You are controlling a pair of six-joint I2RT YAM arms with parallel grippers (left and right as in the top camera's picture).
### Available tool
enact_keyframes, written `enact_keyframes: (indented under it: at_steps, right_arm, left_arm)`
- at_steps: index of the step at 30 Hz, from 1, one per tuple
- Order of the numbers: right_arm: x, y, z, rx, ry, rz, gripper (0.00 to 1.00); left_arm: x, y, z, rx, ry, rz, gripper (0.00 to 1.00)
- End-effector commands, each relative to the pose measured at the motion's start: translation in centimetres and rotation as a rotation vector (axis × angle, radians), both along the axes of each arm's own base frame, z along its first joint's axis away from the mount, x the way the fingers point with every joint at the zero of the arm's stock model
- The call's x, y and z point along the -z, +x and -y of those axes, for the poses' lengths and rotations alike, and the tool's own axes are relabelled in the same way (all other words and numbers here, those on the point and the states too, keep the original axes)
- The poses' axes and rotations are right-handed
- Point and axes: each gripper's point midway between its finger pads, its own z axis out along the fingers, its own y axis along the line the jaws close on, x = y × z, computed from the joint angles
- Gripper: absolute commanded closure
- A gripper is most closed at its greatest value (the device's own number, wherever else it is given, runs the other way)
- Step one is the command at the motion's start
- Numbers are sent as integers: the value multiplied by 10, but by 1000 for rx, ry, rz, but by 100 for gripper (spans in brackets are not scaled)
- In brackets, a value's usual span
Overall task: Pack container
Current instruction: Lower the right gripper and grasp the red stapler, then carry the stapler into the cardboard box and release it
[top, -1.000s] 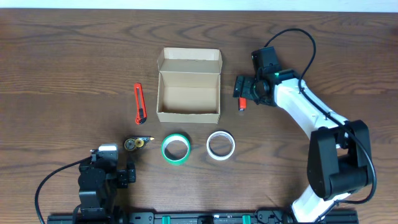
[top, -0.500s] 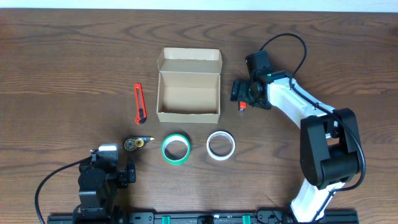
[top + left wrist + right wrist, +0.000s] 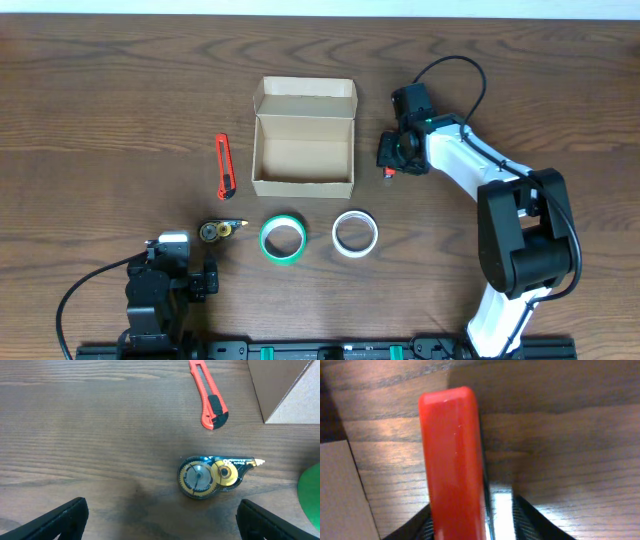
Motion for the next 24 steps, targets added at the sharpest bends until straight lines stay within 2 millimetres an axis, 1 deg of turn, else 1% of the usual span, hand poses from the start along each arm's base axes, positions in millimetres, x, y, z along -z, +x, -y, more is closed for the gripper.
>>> enact_keyframes:
  at_steps: [1, 5, 12, 15, 19, 24]
  right_arm:
    - [6, -1, -7, -11, 11, -18, 67]
    - [6, -2, -8, -13, 16, -21, 80]
    - [5, -5, -7, -33, 9, -30, 96]
    - [2, -8, -6, -51, -1, -45, 98]
    - [-11, -11, -5, -92, -13, -52, 99]
    - [-37, -14, -6, -121, -9, -30, 99]
  left_arm:
    - [4, 0, -4, -28, -6, -5, 5]
    - [4, 0, -4, -28, -6, -5, 5]
    - [4, 0, -4, -28, -6, -5, 5]
    - [4, 0, -4, -28, -6, -5, 4]
    - [4, 0, -4, -28, -6, -5, 5]
    - [4, 0, -4, -28, -6, -5, 5]
